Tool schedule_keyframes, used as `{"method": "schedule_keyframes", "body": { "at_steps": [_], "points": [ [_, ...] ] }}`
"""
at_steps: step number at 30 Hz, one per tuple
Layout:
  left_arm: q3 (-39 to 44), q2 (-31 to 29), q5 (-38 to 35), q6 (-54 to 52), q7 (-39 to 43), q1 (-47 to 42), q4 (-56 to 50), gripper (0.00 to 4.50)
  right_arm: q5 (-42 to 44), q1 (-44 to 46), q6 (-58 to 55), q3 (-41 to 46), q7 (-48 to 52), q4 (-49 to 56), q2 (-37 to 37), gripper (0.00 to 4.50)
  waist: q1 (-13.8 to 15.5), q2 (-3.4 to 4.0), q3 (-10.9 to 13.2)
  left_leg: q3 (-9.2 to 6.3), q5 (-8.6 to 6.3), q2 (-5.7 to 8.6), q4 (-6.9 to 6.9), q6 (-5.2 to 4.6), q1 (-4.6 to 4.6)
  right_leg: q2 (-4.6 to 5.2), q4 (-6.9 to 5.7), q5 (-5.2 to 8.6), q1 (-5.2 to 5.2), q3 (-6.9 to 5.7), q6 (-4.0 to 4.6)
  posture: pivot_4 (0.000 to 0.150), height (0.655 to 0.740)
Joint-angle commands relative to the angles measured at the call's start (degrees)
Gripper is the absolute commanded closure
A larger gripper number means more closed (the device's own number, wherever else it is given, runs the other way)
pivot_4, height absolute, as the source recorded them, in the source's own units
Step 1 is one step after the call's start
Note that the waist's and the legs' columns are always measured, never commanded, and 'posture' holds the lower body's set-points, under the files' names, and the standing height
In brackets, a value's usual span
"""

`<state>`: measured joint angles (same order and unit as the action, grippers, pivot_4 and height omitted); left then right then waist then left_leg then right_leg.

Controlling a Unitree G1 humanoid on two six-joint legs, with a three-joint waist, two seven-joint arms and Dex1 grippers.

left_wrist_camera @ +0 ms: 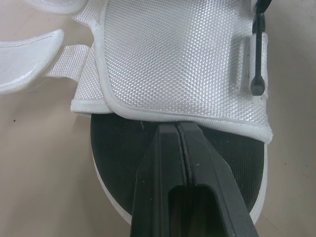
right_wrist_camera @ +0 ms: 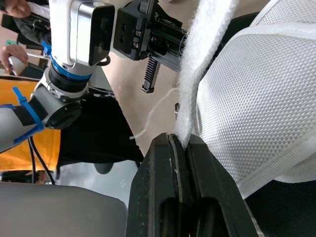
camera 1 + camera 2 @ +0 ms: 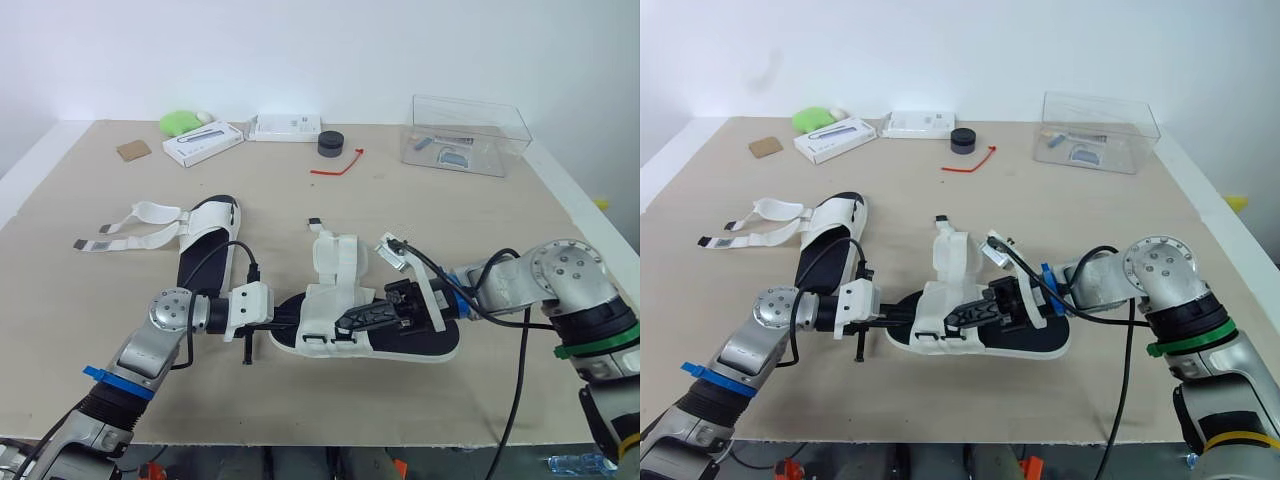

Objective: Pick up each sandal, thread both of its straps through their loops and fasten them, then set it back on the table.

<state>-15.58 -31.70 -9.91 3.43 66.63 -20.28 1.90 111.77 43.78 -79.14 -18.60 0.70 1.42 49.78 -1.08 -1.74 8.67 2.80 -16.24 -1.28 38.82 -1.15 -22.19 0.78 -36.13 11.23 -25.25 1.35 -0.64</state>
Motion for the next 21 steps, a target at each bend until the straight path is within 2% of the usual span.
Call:
{"method": "schedule_keyframes", "body": {
  "at_steps": [1,21],
  "points": [
    [-3.2,0.1,2.8,-1.5,0.5,1.3,2.4,4.50,1.2,0.4,1.0,-0.5,-1.7,3.8,0.9,4.45,0.0,0.00,0.0,0.01,0.00,0.00,0.00,0.00,0.00,0.01,0.00,0.00,0.00,0.00,0.00,0.150,0.7400],
    [-3.6,0.3,3.4,-0.4,0.6,1.0,3.7,4.50,1.2,-0.6,1.4,-1.9,0.9,7.3,4.6,4.45,0.1,0.00,0.0,-0.01,0.00,0.09,0.04,0.00,-0.01,0.16,0.00,0.02,0.03,-0.04,-0.06,0.150,0.7400]
  ]
}}
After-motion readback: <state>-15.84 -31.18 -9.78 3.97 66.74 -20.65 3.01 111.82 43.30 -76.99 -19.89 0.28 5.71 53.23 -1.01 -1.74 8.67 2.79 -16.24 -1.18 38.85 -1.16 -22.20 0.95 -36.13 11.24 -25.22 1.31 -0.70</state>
